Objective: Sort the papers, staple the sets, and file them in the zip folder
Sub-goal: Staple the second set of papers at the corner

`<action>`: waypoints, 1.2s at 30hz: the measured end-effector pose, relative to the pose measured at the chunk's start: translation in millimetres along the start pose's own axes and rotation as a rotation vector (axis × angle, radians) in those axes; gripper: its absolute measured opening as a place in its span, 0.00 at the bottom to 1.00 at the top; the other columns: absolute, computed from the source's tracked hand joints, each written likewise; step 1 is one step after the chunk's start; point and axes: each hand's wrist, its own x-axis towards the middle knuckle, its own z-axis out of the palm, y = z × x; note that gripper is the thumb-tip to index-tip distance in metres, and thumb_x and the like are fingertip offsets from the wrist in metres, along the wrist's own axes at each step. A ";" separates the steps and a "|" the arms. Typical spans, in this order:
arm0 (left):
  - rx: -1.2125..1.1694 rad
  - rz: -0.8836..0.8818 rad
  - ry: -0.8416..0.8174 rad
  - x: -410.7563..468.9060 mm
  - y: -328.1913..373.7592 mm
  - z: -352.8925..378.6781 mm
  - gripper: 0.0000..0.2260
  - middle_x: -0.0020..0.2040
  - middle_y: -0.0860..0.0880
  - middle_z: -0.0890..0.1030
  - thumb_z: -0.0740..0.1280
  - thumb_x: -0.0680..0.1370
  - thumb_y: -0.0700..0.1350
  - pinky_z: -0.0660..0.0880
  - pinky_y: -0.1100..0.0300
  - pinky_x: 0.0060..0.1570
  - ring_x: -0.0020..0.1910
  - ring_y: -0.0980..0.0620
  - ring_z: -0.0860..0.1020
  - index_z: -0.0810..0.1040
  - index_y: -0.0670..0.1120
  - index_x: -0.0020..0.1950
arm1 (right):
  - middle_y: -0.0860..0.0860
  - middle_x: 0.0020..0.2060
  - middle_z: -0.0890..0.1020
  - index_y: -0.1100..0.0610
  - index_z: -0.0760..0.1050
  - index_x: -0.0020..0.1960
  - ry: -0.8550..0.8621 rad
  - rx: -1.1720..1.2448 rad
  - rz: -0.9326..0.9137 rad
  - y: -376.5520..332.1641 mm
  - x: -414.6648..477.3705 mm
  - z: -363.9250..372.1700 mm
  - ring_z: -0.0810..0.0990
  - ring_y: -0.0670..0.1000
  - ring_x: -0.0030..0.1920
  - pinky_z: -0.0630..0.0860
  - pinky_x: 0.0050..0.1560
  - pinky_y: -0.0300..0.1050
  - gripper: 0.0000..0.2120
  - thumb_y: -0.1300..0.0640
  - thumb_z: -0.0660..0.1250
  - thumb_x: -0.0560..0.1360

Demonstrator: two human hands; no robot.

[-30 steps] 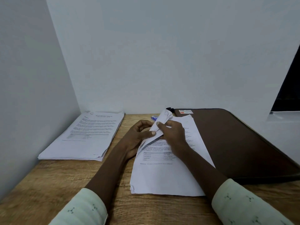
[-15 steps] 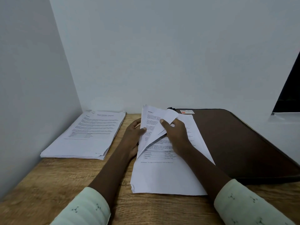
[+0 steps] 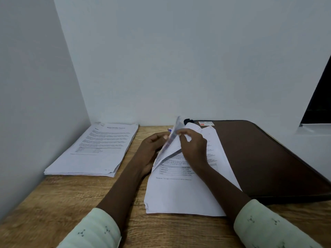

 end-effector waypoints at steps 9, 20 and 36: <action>0.022 0.049 -0.036 -4.7 2.3 5.2 0.17 0.55 0.41 0.83 0.74 0.70 0.36 0.80 0.53 0.45 0.48 0.45 0.82 0.78 0.41 0.58 | 0.53 0.41 0.85 0.61 0.83 0.47 -0.084 0.101 0.231 -1.3 4.8 4.2 0.82 0.50 0.40 0.73 0.35 0.36 0.13 0.51 0.70 0.76; 0.070 0.060 0.050 -7.1 3.6 7.6 0.20 0.56 0.43 0.84 0.71 0.75 0.34 0.82 0.48 0.48 0.50 0.41 0.83 0.75 0.49 0.64 | 0.52 0.25 0.74 0.61 0.70 0.29 -0.115 0.277 0.398 -9.0 6.6 -1.1 0.72 0.50 0.31 0.69 0.36 0.45 0.25 0.44 0.75 0.71; -0.041 0.048 0.175 -4.0 1.1 -0.4 0.19 0.57 0.42 0.84 0.56 0.80 0.30 0.81 0.48 0.49 0.55 0.40 0.83 0.74 0.45 0.67 | 0.50 0.52 0.80 0.58 0.73 0.62 0.036 0.157 0.191 -6.2 5.7 -8.2 0.78 0.48 0.51 0.68 0.45 0.30 0.20 0.60 0.74 0.73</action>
